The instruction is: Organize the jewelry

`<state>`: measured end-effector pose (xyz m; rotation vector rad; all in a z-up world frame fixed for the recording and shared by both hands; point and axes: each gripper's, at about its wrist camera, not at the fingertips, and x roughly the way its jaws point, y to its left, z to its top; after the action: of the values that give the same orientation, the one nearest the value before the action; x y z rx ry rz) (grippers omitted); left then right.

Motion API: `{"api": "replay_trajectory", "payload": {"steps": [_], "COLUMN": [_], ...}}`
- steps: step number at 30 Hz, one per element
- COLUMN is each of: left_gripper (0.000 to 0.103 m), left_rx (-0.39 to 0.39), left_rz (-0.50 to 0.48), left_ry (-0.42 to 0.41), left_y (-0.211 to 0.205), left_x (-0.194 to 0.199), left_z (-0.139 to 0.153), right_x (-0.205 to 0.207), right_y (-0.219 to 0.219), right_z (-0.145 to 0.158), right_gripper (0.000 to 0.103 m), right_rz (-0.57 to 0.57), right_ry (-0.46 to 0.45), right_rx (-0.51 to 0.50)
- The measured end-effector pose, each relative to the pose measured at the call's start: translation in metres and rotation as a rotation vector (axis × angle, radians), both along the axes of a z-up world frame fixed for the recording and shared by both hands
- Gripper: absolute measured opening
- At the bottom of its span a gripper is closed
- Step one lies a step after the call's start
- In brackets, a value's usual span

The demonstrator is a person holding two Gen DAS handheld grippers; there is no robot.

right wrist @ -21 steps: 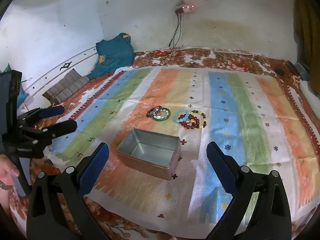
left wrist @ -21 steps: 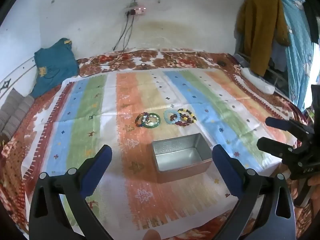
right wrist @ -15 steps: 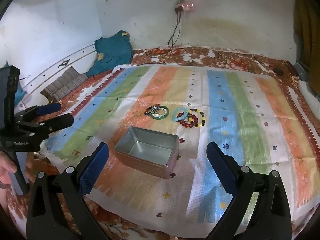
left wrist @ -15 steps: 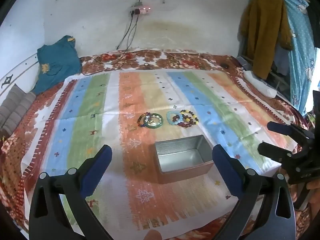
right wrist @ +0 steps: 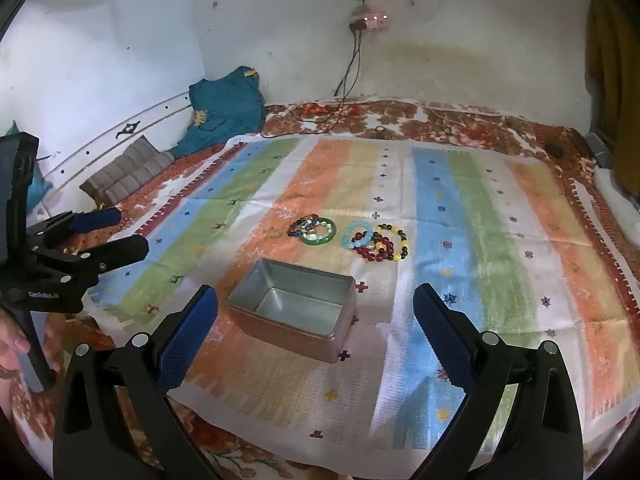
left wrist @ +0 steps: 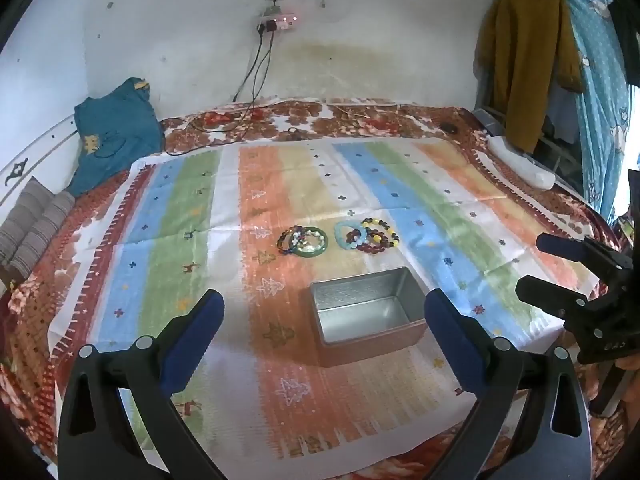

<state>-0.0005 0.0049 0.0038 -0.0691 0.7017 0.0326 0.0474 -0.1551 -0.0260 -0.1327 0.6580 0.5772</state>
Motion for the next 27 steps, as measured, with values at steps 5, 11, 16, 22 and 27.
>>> {"api": "replay_trajectory", "payload": {"steps": [5, 11, 16, 22, 27], "left_gripper": [0.098, 0.098, 0.098, 0.098, 0.098], "left_rx": [0.004, 0.002, 0.017, 0.01, 0.01], "left_rz": [0.004, 0.018, 0.029, 0.042, 0.066], "left_ry": [-0.006, -0.001, 0.019, 0.033, 0.033], "left_y": [0.0, 0.003, 0.003, 0.006, 0.01], "left_x": [-0.002, 0.001, 0.001, 0.005, 0.003], "left_z": [0.001, 0.001, -0.002, -0.004, -0.006], "right_x": [-0.002, -0.003, 0.003, 0.004, 0.01], "right_y": [0.001, -0.004, -0.004, 0.0, -0.004], "right_z": [-0.001, 0.002, 0.0, -0.002, -0.002], "right_gripper": [0.099, 0.099, 0.099, 0.099, 0.099], "right_rz": [0.0, -0.023, -0.024, -0.027, -0.056], "right_ry": [-0.003, -0.027, 0.003, 0.003, 0.016], "right_rx": [-0.003, 0.019, 0.022, 0.001, 0.006]}}
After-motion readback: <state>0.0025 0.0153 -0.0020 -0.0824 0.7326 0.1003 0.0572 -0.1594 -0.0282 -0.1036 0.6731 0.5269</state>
